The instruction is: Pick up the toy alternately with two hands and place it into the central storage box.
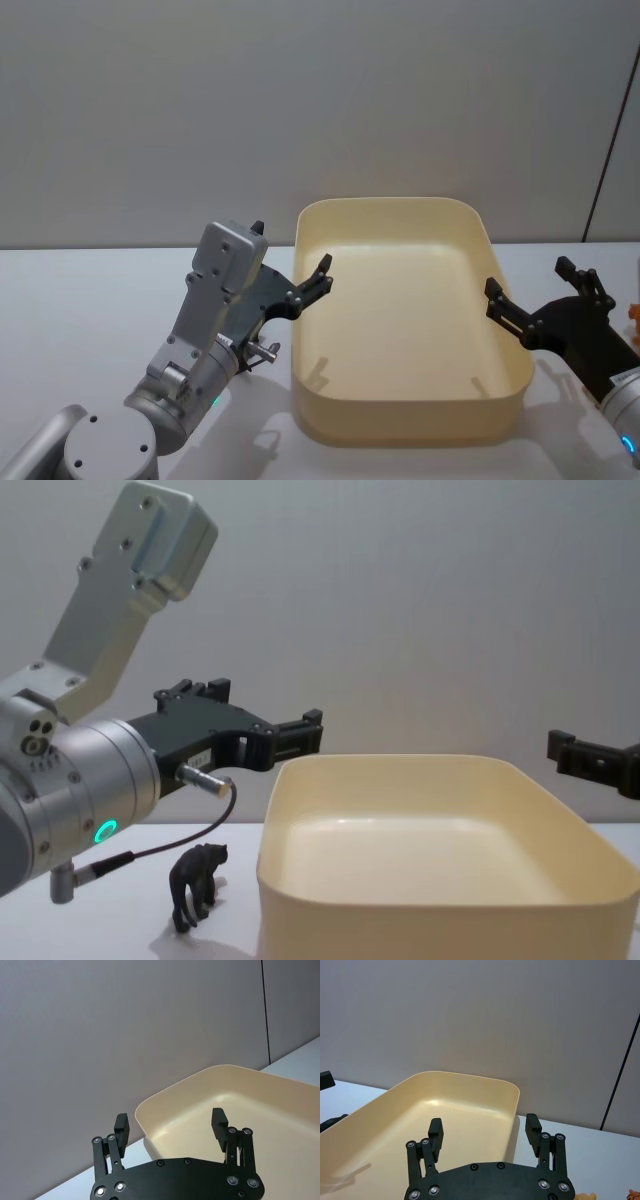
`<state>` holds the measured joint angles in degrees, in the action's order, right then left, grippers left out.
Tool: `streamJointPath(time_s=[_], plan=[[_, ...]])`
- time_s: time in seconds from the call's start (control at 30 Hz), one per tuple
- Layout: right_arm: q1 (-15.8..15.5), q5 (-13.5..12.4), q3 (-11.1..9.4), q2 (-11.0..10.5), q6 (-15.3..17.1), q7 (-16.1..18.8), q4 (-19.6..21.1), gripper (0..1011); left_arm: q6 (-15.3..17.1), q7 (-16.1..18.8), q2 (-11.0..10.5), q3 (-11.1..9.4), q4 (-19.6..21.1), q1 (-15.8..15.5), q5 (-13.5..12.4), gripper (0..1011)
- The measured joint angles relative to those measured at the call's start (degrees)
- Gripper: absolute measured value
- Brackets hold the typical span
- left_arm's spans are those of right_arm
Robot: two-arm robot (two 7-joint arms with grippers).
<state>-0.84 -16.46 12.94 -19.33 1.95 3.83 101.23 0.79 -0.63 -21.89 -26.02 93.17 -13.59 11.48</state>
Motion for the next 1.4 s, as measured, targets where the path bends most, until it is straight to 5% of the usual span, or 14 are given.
streamJointPath(time_s=[1.07,1.4], plan=[[-0.06,-0.28,-0.2,-0.21,-0.06,0.07,0.0,1001,0.0,0.0,0.0,0.0,0.0,0.0,0.0,1001],[-1.28,-3.43,-2.51,-2.73,-0.46,0.5,0.3,1001,0.0,0.0,0.0,0.0,0.0,0.0,0.0,1001]])
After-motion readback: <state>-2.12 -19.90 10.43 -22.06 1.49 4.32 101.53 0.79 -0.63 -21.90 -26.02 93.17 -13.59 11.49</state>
